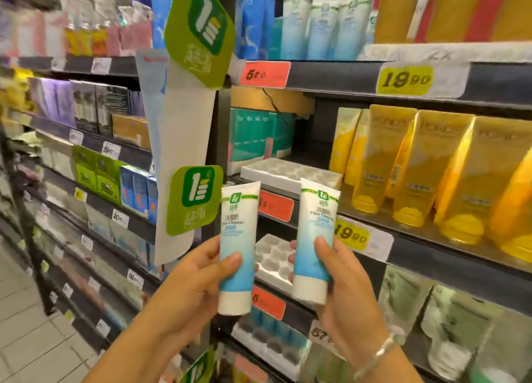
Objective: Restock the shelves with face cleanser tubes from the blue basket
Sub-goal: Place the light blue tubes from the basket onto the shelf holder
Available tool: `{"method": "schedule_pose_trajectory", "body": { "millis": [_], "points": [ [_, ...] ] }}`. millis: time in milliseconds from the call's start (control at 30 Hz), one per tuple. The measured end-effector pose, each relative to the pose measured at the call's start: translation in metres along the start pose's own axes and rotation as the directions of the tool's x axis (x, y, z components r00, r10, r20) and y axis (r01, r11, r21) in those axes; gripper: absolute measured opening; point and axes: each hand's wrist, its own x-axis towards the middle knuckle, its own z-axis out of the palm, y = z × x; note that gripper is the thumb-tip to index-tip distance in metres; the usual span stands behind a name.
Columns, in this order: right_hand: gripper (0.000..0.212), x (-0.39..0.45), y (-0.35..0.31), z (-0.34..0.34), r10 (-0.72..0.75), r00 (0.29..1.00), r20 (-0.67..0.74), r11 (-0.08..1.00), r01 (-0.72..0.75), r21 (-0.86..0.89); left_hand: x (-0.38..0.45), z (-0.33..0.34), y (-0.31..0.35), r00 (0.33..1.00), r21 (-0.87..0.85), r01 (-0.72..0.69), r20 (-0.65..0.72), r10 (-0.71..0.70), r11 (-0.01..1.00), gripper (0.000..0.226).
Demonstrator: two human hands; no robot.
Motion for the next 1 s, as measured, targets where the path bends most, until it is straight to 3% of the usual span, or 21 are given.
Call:
{"method": "schedule_pose_trajectory", "body": {
  "millis": [167, 333, 467, 567, 733, 1000],
  "points": [
    [0.024, 0.038, -0.038, 0.015, 0.032, 0.997, 0.070, 0.998, -0.036, 0.054, 0.030, 0.006, 0.012, 0.998, -0.010, -0.046, 0.030, 0.046, 0.999, 0.047],
    [0.004, 0.081, -0.074, 0.034, 0.107, 0.994, -0.031, 0.993, -0.105, 0.059, 0.053, 0.005, 0.026, 0.996, -0.014, -0.071, 0.048, 0.072, 0.997, 0.047],
    [0.011, 0.113, -0.078, 0.043, 0.080, 0.988, -0.132, 0.997, -0.081, -0.005, 0.064, -0.006, 0.032, 0.995, -0.005, -0.061, 0.076, 0.061, 0.998, 0.049],
    [0.028, 0.142, -0.080, 0.051, 0.036, 0.980, -0.196, 0.998, -0.046, -0.049, 0.073, -0.012, 0.039, 0.994, 0.004, -0.057, 0.098, 0.056, 0.998, 0.053],
    [0.026, 0.186, -0.089, 0.059, -0.059, 0.965, -0.255, 0.990, 0.024, -0.139, 0.088, -0.013, 0.049, 0.985, -0.014, -0.064, 0.161, 0.065, 0.998, 0.049],
    [0.043, 0.234, -0.081, 0.058, -0.188, 0.932, -0.310, 0.923, 0.059, -0.381, 0.101, -0.024, 0.053, 0.984, 0.037, -0.090, 0.157, 0.083, 0.995, 0.050]
  ]
}}
